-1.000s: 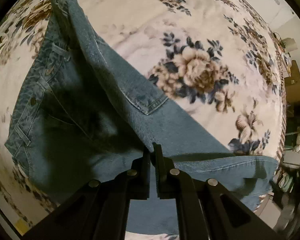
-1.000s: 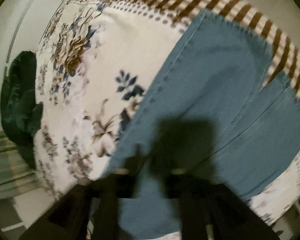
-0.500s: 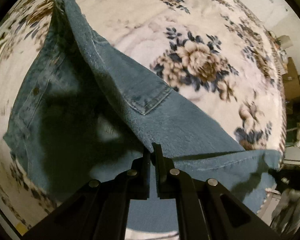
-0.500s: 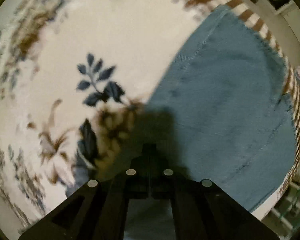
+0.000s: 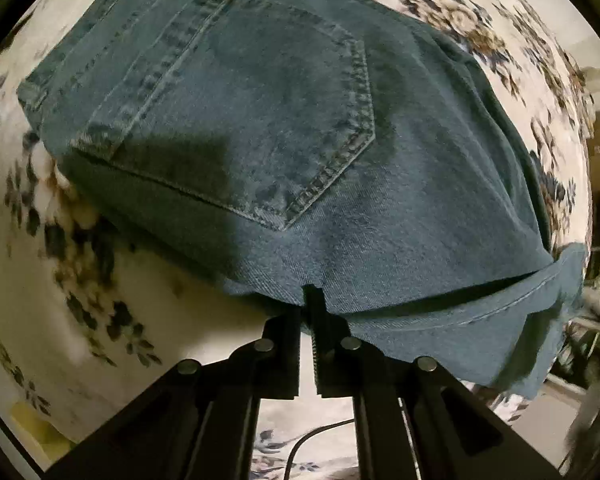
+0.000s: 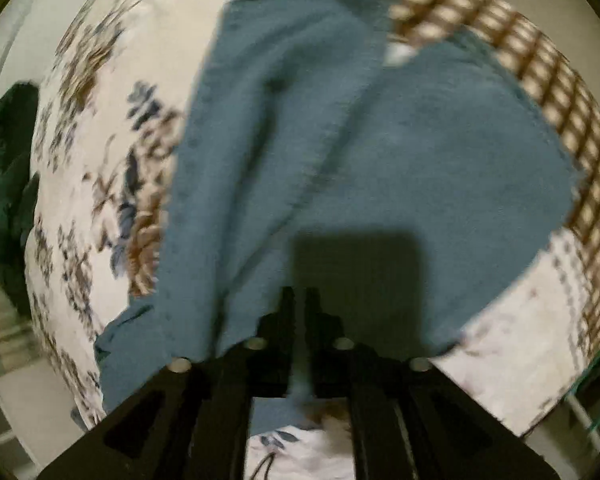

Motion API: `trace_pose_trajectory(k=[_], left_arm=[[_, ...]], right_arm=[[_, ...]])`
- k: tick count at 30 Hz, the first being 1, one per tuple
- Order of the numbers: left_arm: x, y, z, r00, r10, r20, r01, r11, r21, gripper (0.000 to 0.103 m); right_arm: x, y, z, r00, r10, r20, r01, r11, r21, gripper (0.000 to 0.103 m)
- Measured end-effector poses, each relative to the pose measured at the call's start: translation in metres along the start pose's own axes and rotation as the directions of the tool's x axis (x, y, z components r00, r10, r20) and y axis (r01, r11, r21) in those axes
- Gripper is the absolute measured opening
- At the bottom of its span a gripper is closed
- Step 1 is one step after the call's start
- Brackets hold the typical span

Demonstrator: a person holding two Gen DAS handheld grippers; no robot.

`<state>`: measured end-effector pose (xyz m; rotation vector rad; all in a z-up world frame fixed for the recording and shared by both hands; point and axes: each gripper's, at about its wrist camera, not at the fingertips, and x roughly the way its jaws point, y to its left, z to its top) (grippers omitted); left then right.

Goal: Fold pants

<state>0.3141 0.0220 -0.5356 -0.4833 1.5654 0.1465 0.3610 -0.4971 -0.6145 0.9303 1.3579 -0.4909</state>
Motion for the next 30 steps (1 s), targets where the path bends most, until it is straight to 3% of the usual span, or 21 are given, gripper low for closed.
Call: trace_pose_trajectory(k=[2,5,8,10,11,13,15,17,22,24,28,30], left_arm=[[-0.004,0.000,-0.001,1.000,-0.007,0.010,0.007,1.000,-0.008,0.008],[-0.016,0.001,-0.004,0.999,-0.017,0.037,0.018,0.999,-0.026,0.013],[-0.029,0.005,-0.007,0.996,0.032,0.088,-0.028,0.998,-0.050,0.031],[-0.034,0.008,-0.007,0.991,0.059,0.124,-0.053,0.997,-0.052,0.054],[-0.037,0.012,-0.006,0.989,0.065,0.135,-0.058,0.997,-0.060,0.060],[-0.041,0.023,-0.005,0.986,0.074,0.151,-0.064,0.995,-0.074,0.063],[-0.041,0.038,-0.001,0.984,0.087,0.153,-0.073,0.993,-0.095,0.063],[-0.040,0.050,0.004,0.984,0.098,0.151,-0.079,0.989,-0.125,0.063],[-0.042,0.080,0.010,0.981,0.121,0.153,-0.092,0.979,-0.183,0.063],[-0.039,0.088,0.012,0.980,0.129,0.151,-0.098,0.975,-0.197,0.063],[-0.035,0.107,0.014,0.981,0.136,0.138,-0.104,0.971,-0.215,0.063],[-0.038,0.121,0.014,0.981,0.135,0.142,-0.102,0.970,-0.221,0.063]], right_arm=[[0.002,0.021,0.012,0.999,0.006,0.037,-0.005,0.999,-0.038,0.061],[0.024,0.058,0.038,0.997,-0.074,0.032,0.077,0.991,-0.108,0.070],[0.066,0.098,0.057,0.977,-0.211,0.011,0.210,0.964,-0.160,0.086],[0.087,0.117,0.066,0.949,-0.316,0.017,0.313,0.931,-0.188,0.089],[0.092,0.120,0.066,0.938,-0.345,0.019,0.342,0.918,-0.201,0.090],[0.093,0.123,0.062,0.916,-0.399,0.047,0.399,0.890,-0.219,0.083],[0.074,0.118,0.054,0.899,-0.417,0.136,0.438,0.875,-0.206,0.030],[0.049,0.099,0.047,0.918,-0.357,0.169,0.385,0.906,-0.177,0.012],[-0.025,0.003,0.000,0.966,-0.170,0.197,0.179,0.984,-0.027,0.009],[-0.039,-0.038,-0.029,0.976,-0.121,0.183,0.114,0.992,0.045,0.009],[-0.021,-0.096,-0.082,0.983,-0.155,0.103,0.138,0.978,0.154,0.008],[-0.008,-0.127,-0.091,0.993,-0.113,0.030,0.105,0.972,0.211,0.009]])
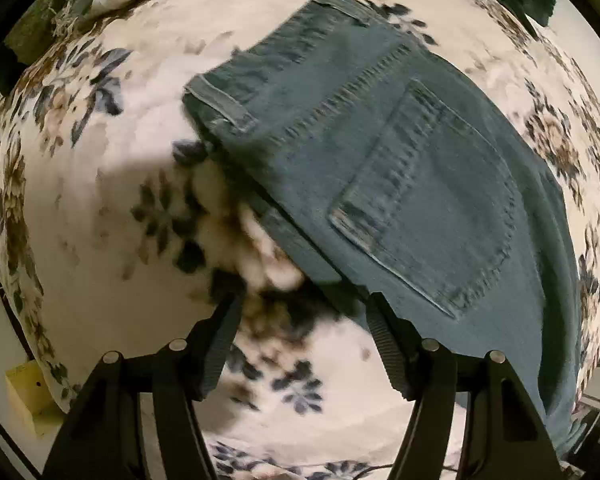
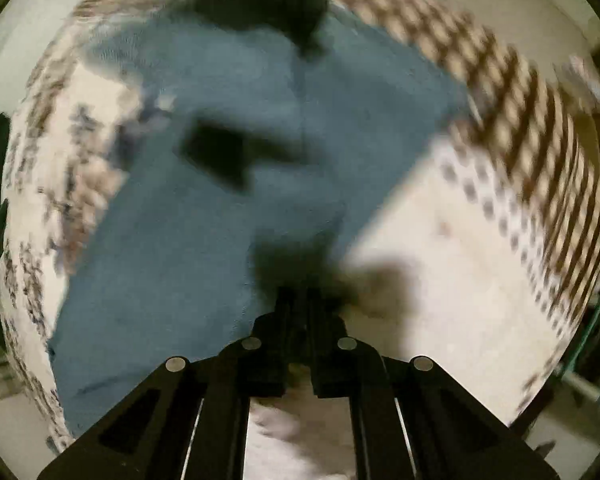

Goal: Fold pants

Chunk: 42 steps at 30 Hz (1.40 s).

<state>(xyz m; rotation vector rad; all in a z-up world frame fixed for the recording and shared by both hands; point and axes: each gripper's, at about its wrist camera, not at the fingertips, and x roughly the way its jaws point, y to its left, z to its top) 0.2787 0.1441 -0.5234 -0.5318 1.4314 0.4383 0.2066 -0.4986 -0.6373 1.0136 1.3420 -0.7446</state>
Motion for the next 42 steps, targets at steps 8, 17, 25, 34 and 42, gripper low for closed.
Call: trace_pose_trajectory(k=[8,17,25,34,42], left_arm=[[0.001,0.035,0.041,0.999,-0.011,0.034,0.014,0.995,-0.103,0.063],[0.021,0.048,0.084,0.995,-0.068,0.069,0.076,0.988,-0.132,0.037],[0.008,0.041,0.083,0.987,-0.115,0.115,0.121,0.991,-0.049,0.024],[0.002,0.048,0.100,0.989,-0.088,0.118,0.088,0.996,0.007,0.016],[0.007,0.048,0.100,0.990,-0.076,0.118,0.079,0.997,-0.016,0.016]], right_arm=[[-0.046,-0.029,0.004,0.984,0.131,0.118,-0.123,0.990,-0.069,0.064],[-0.020,-0.038,0.017,0.968,0.213,0.136,-0.227,0.969,0.099,0.065],[-0.012,-0.077,0.035,0.963,0.171,0.208,-0.220,0.945,0.241,0.025],[-0.058,-0.087,0.084,0.951,0.046,0.304,-0.079,0.992,0.096,0.031],[-0.020,-0.054,0.163,0.987,0.045,0.156,-0.032,0.996,-0.083,0.064]])
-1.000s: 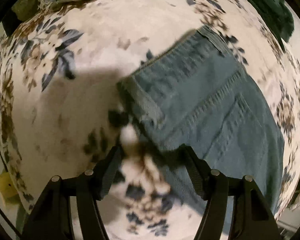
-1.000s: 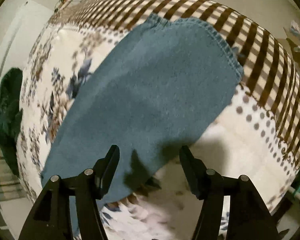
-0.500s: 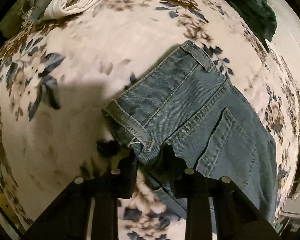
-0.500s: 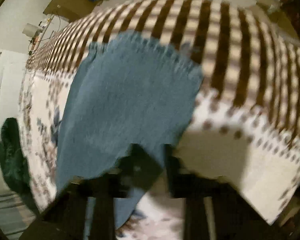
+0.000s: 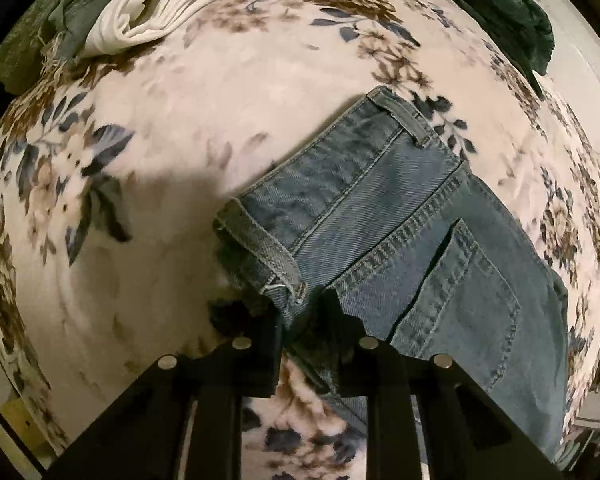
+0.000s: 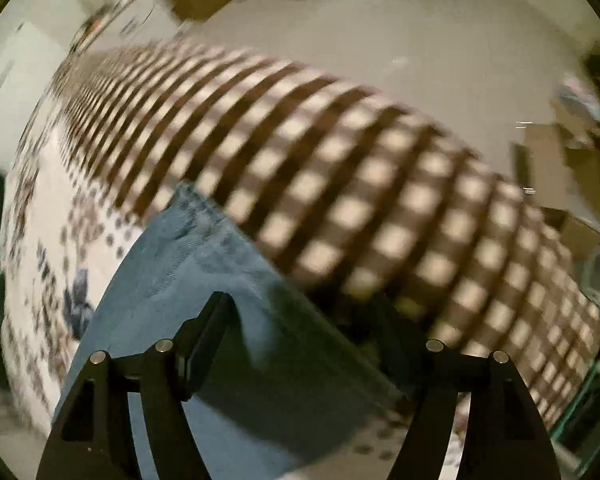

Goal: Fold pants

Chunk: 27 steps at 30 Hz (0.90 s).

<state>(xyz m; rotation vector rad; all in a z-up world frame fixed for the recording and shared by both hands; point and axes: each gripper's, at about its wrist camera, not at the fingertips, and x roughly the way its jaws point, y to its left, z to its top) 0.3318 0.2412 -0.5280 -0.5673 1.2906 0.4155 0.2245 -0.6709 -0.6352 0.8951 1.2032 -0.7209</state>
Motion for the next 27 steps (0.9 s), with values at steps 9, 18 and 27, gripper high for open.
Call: trace_pose_trajectory(k=[9,18,27], left_arm=[[0.001,0.000,0.002,1.000,0.000,-0.013,0.000,1.000,-0.010,0.016],[0.003,0.001,0.000,1.000,-0.005,-0.013,0.005,1.000,-0.021,0.019],[-0.037,-0.009,-0.033,0.999,0.050,-0.012,-0.049,0.997,0.054,0.036]], right_arm=[[-0.079,0.045,-0.008,0.963,0.016,0.270,0.037,0.981,-0.191,0.016],[-0.088,0.068,0.006,0.939,0.042,0.341,0.026,0.981,-0.192,0.016],[-0.037,-0.007,-0.010,0.992,0.030,0.120,-0.035,0.999,0.037,0.058]])
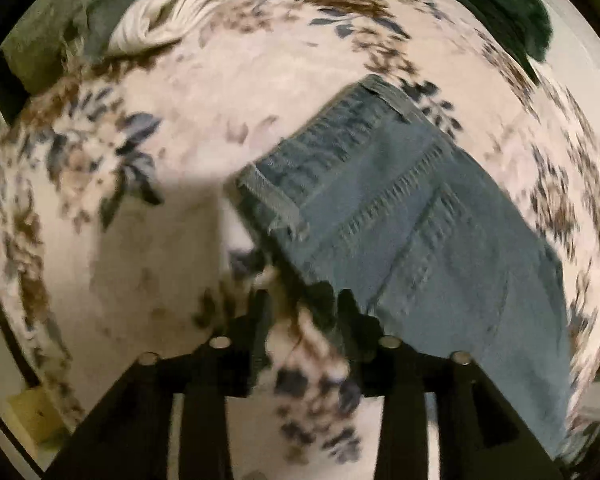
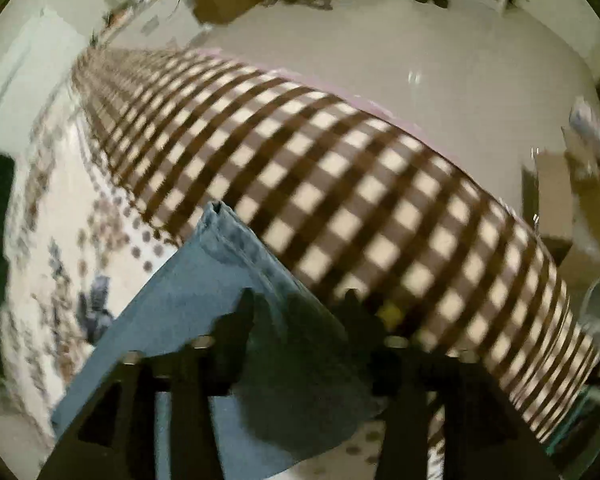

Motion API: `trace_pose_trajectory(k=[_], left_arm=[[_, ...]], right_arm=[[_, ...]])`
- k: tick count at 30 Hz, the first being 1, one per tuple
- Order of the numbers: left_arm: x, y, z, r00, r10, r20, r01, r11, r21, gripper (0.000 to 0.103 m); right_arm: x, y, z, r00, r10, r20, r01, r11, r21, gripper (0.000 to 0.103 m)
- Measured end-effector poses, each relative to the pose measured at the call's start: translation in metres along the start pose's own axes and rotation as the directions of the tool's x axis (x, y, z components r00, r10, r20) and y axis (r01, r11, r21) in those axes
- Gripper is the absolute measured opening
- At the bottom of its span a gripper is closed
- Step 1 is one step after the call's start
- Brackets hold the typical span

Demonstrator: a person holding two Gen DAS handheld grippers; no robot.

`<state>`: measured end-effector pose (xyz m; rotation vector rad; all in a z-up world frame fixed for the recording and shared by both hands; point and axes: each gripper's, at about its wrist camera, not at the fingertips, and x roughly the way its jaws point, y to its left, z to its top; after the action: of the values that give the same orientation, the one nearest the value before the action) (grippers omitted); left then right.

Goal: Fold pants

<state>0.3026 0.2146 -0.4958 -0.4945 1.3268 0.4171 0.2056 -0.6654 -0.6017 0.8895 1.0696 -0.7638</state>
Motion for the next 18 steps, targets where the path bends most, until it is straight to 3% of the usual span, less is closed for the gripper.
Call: trace_pose_trajectory(k=[2,3,4,7,8,11,13,15,18], left_arm=[[-0.008,-0.013,-0.015,0.999,0.032,0.013,-0.033,0.998,0.062,0.056],[-0.009,-0.022,-0.022,0.999,0.039,0.012,-0.039,0.995,0.089,0.075],[-0.010,-0.035,-0.032,0.999,0.032,0.014,-0.033,0.992,0.124,0.080],[-0.005,-0.069,-0.048,1.000,0.005,-0.010,-0.003,0.981,0.196,0.080],[-0.002,-0.085,-0.054,1.000,-0.016,-0.025,0.021,0.975,0.221,0.080],[-0.001,-0.121,-0.066,0.998,-0.049,-0.027,0.055,0.953,0.297,0.080],[0.001,-0.150,-0.072,0.998,-0.061,-0.034,0.069,0.932,0.357,0.080],[0.004,-0.176,-0.076,0.994,-0.086,-0.061,0.104,0.914,0.393,0.080],[0.001,-0.213,-0.083,0.993,-0.102,-0.066,0.121,0.883,0.454,0.080]], right_arm=[[0.001,-0.021,-0.014,0.999,0.025,-0.021,-0.024,0.998,0.062,0.061],[0.005,-0.030,-0.018,0.999,0.033,-0.040,-0.030,0.995,0.091,0.062],[0.012,-0.040,-0.024,0.997,0.048,-0.063,-0.039,0.991,0.131,0.062],[0.024,-0.055,-0.040,0.992,0.097,-0.081,-0.076,0.971,0.229,0.057],[0.021,-0.052,-0.043,0.993,0.104,-0.055,-0.090,0.971,0.221,0.039],[-0.011,-0.026,-0.049,0.997,0.000,0.076,-0.005,0.998,0.068,0.011],[-0.021,-0.024,-0.043,0.991,-0.065,0.120,0.062,0.998,0.027,0.010],[-0.006,-0.026,-0.031,0.995,-0.095,0.007,0.095,0.995,-0.019,0.011],[-0.017,-0.004,-0.030,0.993,-0.119,-0.006,0.117,0.985,-0.123,0.019]])
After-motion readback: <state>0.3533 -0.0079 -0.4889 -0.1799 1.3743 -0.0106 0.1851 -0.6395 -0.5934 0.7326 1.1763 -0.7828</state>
